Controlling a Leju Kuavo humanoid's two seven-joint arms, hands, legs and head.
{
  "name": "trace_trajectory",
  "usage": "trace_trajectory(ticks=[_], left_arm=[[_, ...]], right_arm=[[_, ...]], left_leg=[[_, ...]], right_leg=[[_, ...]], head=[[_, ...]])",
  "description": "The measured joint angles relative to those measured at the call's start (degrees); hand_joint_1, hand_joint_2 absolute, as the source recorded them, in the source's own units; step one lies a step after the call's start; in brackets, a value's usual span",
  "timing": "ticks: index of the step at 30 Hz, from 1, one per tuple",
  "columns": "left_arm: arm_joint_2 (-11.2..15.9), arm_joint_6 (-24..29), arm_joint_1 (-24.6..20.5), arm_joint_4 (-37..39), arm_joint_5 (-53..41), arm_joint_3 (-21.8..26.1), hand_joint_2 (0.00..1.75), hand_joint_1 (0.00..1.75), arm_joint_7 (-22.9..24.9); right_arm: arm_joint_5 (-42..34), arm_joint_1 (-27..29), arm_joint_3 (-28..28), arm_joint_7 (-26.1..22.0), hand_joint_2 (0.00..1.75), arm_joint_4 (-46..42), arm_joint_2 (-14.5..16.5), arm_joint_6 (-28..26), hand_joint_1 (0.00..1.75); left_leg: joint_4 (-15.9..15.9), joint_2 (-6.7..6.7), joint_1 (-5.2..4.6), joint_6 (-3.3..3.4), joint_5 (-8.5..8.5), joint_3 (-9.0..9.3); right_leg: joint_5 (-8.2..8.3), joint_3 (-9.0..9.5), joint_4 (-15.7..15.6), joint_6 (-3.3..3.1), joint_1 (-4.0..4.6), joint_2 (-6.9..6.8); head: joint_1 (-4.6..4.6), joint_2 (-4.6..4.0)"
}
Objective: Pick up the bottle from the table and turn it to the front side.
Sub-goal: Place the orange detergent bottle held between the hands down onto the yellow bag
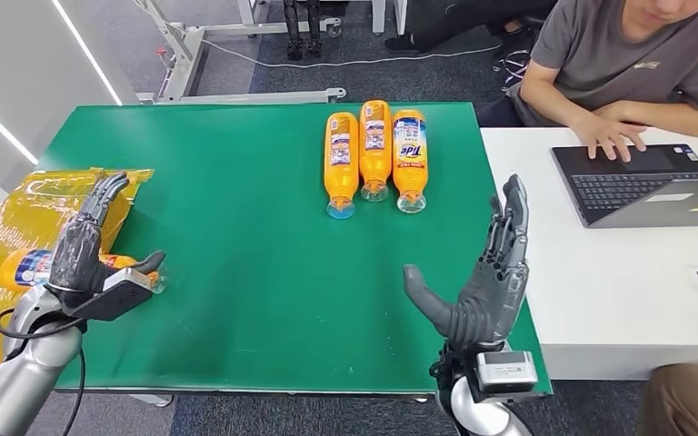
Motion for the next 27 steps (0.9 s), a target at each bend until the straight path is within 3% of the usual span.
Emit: trace_trajectory(ticks=[4,12,22,27], left_arm=[[-2.6,3.2,0.5,-10.3,8.6,0.0,1.75,0.00,0.0],[-12.0,8.0,4.1,-24.0,17.1,0.1,1.75,0.00,0.0],[-25.7,9.1,16.0,-31.1,21.4,-0.1,1.75,0.00,0.0],[-29.2,9.6,20.0,-32.9,19.2,-0.1,1.75,0.00,0.0]], right_arm=[[1.3,0.3,0.1,0.0,1.75,0.6,0.0,0.4,0.00],[2.2,1.0,0.3,0.0,1.75,1.9,0.0,1.4,0.00],[4.5,3.6,0.3,1.2,1.75,1.8,-0.1,1.3,0.00],[5.2,5.1,0.2,2.7,1.75,1.9,-0.1,2.0,0.00]], left_leg=[[0.0,-0.03,-0.04,0.01,0.00,0.01],[0.0,0.00,-0.04,0.03,-0.04,0.01],[0.0,0.01,-0.04,0.03,-0.11,-0.01],[0.0,0.00,-0.03,0.05,-0.12,-0.01]], right_leg=[[0.01,0.03,0.0,0.01,-0.01,-0.03],[0.00,0.04,0.0,0.02,-0.04,-0.01],[-0.05,0.03,-0.1,0.06,-0.04,0.00],[-0.07,0.03,-0.1,0.08,-0.03,-0.01]], head=[[0.00,0.00],[-0.01,0.00],[-0.01,0.00],[-0.01,0.00]])
